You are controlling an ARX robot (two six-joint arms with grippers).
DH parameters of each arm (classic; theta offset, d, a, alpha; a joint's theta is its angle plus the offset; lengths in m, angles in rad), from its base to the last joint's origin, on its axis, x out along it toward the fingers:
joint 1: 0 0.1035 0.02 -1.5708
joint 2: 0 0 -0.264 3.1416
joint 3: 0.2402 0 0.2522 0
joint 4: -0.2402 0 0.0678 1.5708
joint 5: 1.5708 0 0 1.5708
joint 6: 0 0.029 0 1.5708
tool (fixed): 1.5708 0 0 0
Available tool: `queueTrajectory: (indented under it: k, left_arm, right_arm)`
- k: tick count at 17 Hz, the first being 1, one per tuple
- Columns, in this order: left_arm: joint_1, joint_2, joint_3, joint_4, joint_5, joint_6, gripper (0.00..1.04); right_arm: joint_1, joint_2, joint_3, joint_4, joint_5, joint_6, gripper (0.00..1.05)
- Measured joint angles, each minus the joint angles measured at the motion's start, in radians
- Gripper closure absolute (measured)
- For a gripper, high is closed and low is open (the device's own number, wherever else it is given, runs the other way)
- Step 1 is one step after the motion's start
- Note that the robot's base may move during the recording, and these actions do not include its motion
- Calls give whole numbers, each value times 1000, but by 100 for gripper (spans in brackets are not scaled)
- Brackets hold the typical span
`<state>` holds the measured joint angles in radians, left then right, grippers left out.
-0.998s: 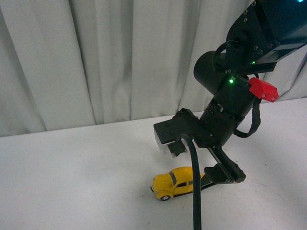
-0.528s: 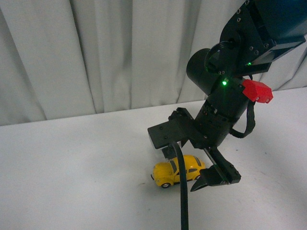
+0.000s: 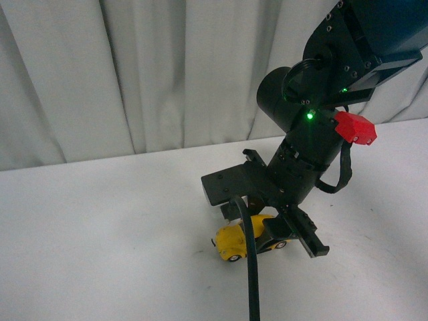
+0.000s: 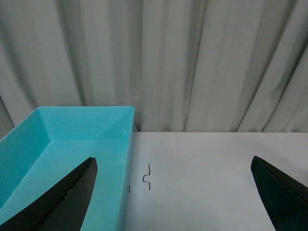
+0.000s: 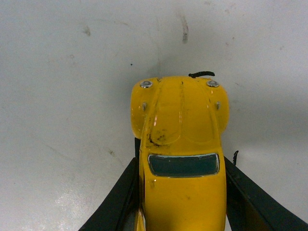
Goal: Wind up and store yellow beetle toy
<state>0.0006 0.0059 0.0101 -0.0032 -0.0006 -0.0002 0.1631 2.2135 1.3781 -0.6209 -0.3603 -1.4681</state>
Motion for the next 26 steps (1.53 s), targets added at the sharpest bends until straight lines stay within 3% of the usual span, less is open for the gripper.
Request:
queueTrajectory:
  k: [6, 12, 21, 26]
  left_arm:
    - [0, 0, 0, 0, 0, 0, 7]
    - [0, 0, 0, 0, 0, 0, 7]
    - [0, 0, 0, 0, 0, 0, 7]
    - [0, 0, 0, 0, 0, 0, 7]
  right_arm:
    - [-34, 18, 29, -34, -18, 60, 63]
    - [-47, 24, 34, -21, 2, -104, 63]
    - [-72, 9, -20, 41, -32, -104, 63]
    - [-132, -15, -85, 97, -37, -129, 63]
